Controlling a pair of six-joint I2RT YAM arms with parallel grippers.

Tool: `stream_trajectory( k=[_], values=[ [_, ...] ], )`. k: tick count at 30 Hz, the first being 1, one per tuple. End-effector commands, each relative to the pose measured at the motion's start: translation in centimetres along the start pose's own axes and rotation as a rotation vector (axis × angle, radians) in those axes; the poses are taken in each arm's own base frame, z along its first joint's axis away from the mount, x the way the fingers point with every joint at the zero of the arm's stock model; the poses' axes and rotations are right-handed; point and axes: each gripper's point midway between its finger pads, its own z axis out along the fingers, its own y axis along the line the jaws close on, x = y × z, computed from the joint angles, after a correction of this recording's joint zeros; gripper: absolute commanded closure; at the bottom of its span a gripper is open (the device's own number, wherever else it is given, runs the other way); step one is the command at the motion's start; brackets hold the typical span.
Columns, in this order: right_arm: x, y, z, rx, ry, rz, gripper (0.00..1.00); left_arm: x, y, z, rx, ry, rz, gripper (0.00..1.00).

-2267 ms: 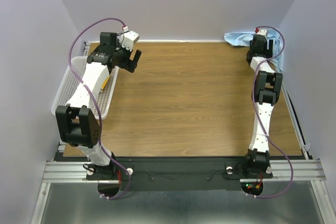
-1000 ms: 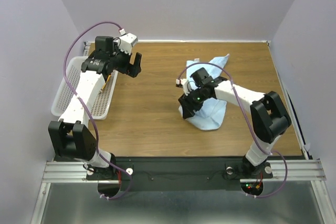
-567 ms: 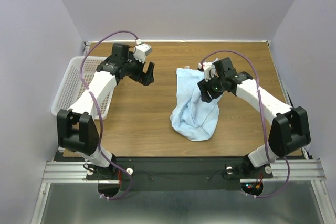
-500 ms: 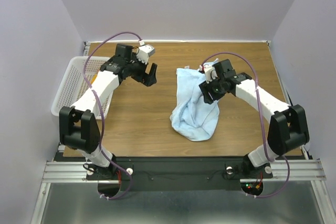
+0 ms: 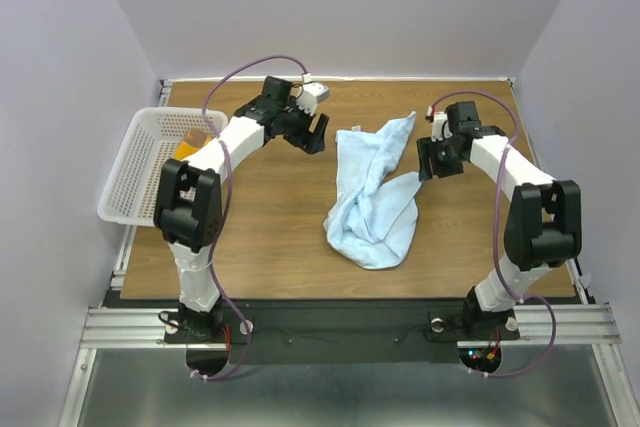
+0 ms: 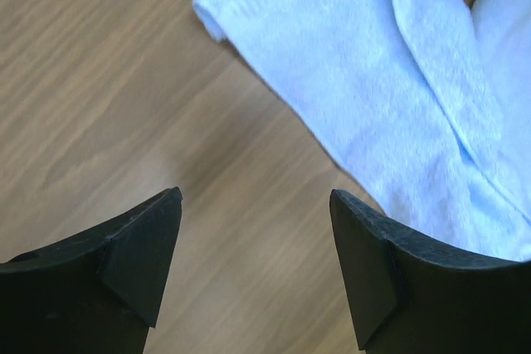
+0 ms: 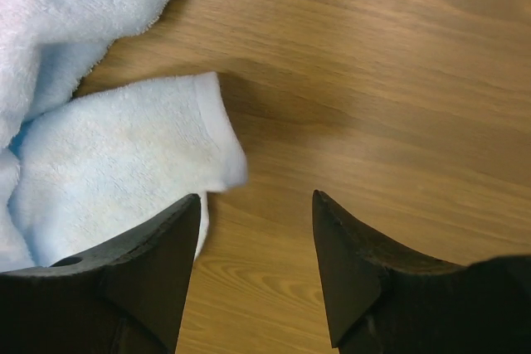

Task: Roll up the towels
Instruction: Flatten the towel

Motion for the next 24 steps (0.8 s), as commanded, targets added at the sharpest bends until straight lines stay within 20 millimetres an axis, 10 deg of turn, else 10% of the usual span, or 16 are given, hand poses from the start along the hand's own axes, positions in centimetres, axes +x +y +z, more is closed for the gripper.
stream_trajectory(
  k=[1, 8, 14, 17, 24],
  values=[
    [-1.0, 1.4, 1.4, -0.115, 0.011, 0.099, 0.39, -5.2, -1.6, 2.0, 0.023, -0.101, 0.057, 0.15],
    [-0.2, 2.3, 3.2, -0.193, 0.067, 0.154, 0.48, -5.8, -2.1, 7.9, -0.009, -0.077, 0.099, 0.01],
    [0.0, 1.9, 2.5, -0.245, 0.056, 0.199, 0.98, -4.5, -0.7, 11.8, -0.097, -0.025, 0.149, 0.01],
    [-0.3, 1.2, 1.6, -0.270, 0.038, 0.267, 0.99, -3.5, 0.1, 12.6, -0.131, 0.016, 0.163, 0.02],
    [-1.9, -1.3, -1.4, -0.259, -0.058, 0.318, 0.99, 1.8, 0.7, 10.3, -0.165, 0.187, 0.216, 0.56]
  ],
)
